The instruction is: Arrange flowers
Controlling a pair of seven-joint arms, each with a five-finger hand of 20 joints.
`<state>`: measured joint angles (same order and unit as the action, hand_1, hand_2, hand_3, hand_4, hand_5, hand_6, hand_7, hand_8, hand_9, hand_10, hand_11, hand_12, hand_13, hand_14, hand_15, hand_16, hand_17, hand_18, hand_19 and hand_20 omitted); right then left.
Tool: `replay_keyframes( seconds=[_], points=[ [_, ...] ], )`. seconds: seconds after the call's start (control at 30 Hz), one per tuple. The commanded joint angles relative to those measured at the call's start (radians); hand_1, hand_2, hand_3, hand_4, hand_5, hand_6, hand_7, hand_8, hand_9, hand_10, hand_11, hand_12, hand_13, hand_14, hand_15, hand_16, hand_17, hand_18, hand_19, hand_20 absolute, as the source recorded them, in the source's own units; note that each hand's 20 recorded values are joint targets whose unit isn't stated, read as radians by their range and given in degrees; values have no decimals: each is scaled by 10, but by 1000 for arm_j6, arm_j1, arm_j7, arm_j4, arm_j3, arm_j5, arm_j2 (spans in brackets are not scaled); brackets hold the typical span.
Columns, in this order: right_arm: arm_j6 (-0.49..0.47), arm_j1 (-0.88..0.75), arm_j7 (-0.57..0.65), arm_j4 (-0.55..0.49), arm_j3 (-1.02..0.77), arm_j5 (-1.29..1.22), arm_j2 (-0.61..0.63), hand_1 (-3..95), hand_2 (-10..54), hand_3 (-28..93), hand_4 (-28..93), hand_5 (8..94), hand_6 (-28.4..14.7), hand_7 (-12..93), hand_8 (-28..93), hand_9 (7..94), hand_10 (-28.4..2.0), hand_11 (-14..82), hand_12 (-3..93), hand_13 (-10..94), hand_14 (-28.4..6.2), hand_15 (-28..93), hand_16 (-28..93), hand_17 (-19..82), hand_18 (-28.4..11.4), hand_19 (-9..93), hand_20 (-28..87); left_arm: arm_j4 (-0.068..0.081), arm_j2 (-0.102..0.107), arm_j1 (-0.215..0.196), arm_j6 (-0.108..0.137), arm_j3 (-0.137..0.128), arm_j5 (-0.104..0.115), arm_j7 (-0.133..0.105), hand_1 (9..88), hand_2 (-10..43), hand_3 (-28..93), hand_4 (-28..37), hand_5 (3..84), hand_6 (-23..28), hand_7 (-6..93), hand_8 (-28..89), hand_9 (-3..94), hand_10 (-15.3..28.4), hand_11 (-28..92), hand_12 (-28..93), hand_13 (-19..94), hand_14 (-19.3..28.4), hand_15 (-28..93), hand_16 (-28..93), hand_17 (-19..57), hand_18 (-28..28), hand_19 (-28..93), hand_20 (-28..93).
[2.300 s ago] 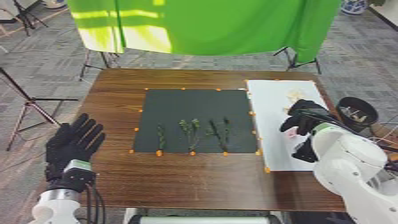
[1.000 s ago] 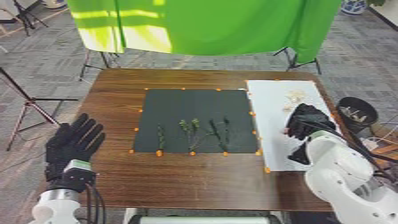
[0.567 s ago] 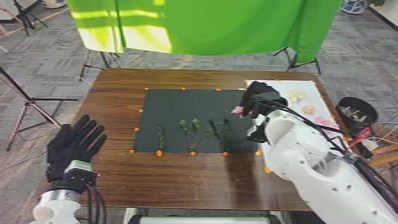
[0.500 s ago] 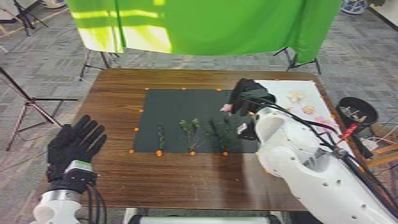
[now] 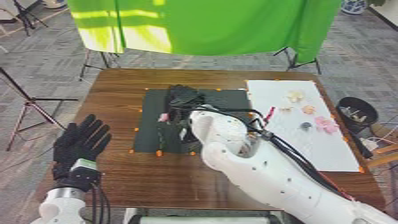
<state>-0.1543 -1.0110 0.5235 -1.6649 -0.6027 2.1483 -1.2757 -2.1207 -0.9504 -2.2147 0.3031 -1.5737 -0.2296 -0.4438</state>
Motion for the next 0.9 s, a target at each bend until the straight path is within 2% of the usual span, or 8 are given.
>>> replay_keyframes(
  seconds=[0.03, 0.17, 0.23, 0.4, 0.43, 0.63, 0.77, 0.9],
  points=[
    [-28, -8, -30, 111, 37, 73, -136, 628, -95, 699, -282, 835, 16, 177, 42, 866, -107, 16, 267, 797, -68, 325, 444, 401, -201, 876, 318, 16, 10, 36, 20, 35, -4, 12, 280, 156, 723, -282, 430, 101, 139, -79, 349, 164, 269, 117, 249, 171, 428, -74, -62, 150, 358, 88],
    [-19, -10, -17, 132, 47, 87, -160, 626, -95, 698, -282, 832, 18, 176, 40, 864, -107, 16, 266, 798, -69, 326, 443, 402, -202, 876, 317, 14, 16, 34, 32, 39, 0, 21, 278, 156, 725, -283, 431, 101, 141, -79, 349, 164, 269, 117, 248, 171, 427, -74, -63, 151, 359, 89],
    [-8, -16, -2, 128, 55, 82, -157, 626, -95, 699, -282, 832, 18, 176, 38, 863, -108, 15, 265, 798, -70, 327, 442, 403, -202, 876, 317, 17, 15, 37, 33, 39, -4, 34, 278, 157, 725, -283, 431, 101, 141, -79, 347, 165, 268, 117, 246, 171, 427, -74, -63, 151, 359, 89],
    [-43, -38, -11, 120, 59, 103, -158, 624, -95, 700, -283, 820, 13, 172, 35, 849, -109, 14, 265, 790, -68, 328, 443, 402, -203, 876, 315, 15, 14, 29, 41, 35, 0, 30, 278, 157, 726, -283, 430, 101, 143, -79, 347, 164, 269, 117, 244, 170, 426, -74, -63, 150, 359, 89],
    [-34, -38, -7, 122, 68, 103, -154, 623, -95, 701, -282, 812, 11, 170, 33, 839, -112, 14, 262, 784, -67, 326, 443, 401, -204, 875, 314, 17, 13, 30, 39, 37, 5, 29, 278, 157, 726, -283, 430, 101, 143, -79, 346, 164, 269, 118, 244, 170, 427, -74, -63, 150, 359, 89],
    [-15, -52, 16, 149, 60, 137, -164, 623, -95, 699, -283, 805, 11, 170, 25, 826, -112, 27, 248, 782, -66, 322, 444, 396, -205, 870, 312, 19, 9, 36, 33, 44, 0, 45, 279, 157, 729, -283, 430, 100, 145, -80, 344, 164, 272, 119, 242, 169, 427, -74, -63, 150, 360, 89],
    [37, -43, 46, 151, 62, 121, -161, 624, -95, 700, -283, 801, 9, 168, 24, 821, -114, 29, 245, 782, -65, 322, 445, 397, -205, 870, 311, 20, 7, 35, 24, 42, -4, 49, 280, 156, 729, -283, 430, 100, 146, -81, 344, 164, 274, 118, 242, 169, 427, -74, -64, 150, 361, 89],
    [16, -46, 44, 132, 45, 82, -155, 621, -95, 705, -283, 774, -1, 169, 20, 788, -120, 56, 222, 773, -64, 332, 443, 398, -206, 874, 306, 16, 2, 19, 27, 30, -5, 53, 280, 156, 728, -283, 429, 100, 147, -81, 342, 163, 275, 118, 243, 171, 429, -74, -63, 151, 361, 88]
  ],
)
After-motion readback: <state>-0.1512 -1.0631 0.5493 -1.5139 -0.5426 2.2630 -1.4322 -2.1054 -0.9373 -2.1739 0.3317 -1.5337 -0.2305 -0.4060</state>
